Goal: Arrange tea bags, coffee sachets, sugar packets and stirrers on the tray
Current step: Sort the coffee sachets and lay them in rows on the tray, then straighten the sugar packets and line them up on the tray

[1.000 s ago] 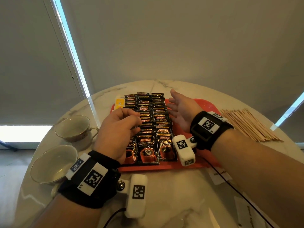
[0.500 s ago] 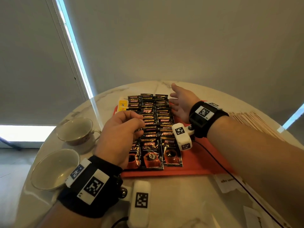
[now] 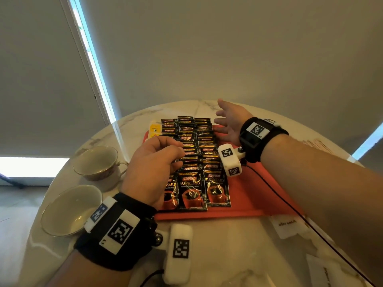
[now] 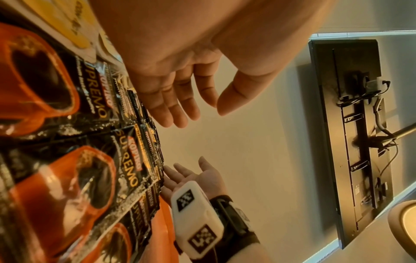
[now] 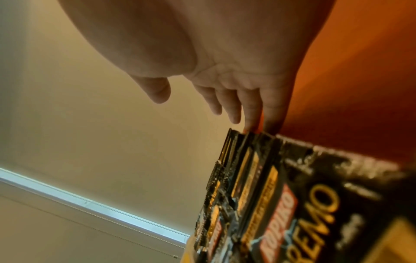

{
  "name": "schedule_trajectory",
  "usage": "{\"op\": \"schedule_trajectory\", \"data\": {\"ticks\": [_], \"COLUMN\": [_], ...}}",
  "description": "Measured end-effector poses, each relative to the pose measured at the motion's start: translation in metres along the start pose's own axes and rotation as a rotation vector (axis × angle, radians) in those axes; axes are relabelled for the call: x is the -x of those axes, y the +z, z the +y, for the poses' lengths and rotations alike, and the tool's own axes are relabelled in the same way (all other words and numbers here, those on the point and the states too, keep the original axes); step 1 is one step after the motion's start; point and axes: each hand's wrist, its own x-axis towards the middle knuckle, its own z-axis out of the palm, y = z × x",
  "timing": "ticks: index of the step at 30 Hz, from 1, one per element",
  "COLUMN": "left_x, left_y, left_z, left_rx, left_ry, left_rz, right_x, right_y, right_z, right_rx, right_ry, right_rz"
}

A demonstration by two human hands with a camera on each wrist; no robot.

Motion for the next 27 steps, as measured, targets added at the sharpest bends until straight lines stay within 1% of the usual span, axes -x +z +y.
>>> {"op": "schedule_trajectory", "data": {"ticks": [2, 7, 10, 13, 15, 16, 19, 21, 22, 24, 25, 27], "left_x": [0.002, 0.013, 0.031, 0.058, 0.077, 0.087, 0.112, 0.125, 0.128, 0.129, 0.126, 0.121], "left_y": [0.002, 0.014, 0.028, 0.052, 0.069, 0.077, 0.096, 0.107, 0.113, 0.122, 0.127, 0.134], "left_z": [0.002, 0.003, 0.001, 0.001, -0.001, -0.001, 0.001, 0.000, -0.002, -0.007, -0.008, -0.009], "left_rx": [0.000, 0.035, 0.068, 0.009, -0.118, -0.220, -0.626, -0.901, -1.001, -1.130, -1.173, -1.224], "left_ry": [0.001, -0.031, -0.094, -0.080, -0.058, -0.041, 0.050, 0.057, 0.028, -0.073, -0.098, -0.105], "left_rz": [-0.013, -0.078, -0.140, -0.250, -0.373, -0.444, -0.616, -0.694, -0.725, -0.764, -0.759, -0.713], "right_x": [0.014, 0.075, 0.118, 0.160, 0.185, 0.196, 0.221, 0.234, 0.239, 0.247, 0.251, 0.255], "right_y": [-0.008, -0.041, -0.063, -0.092, -0.114, -0.125, -0.152, -0.168, -0.175, -0.187, -0.192, -0.199], "right_z": [-0.001, 0.000, 0.006, 0.013, 0.019, 0.022, 0.034, 0.041, 0.044, 0.049, 0.052, 0.057], "right_rx": [0.042, 0.301, 0.453, 0.600, 0.705, 0.760, 0.930, 0.994, 1.031, 1.126, 1.169, 1.200], "right_ry": [-0.008, -0.075, -0.056, -0.046, -0.061, -0.067, -0.043, -0.007, 0.006, 0.036, 0.060, 0.123], "right_rz": [0.014, 0.068, 0.059, 0.070, 0.114, 0.141, 0.226, 0.263, 0.274, 0.255, 0.229, 0.160]}}
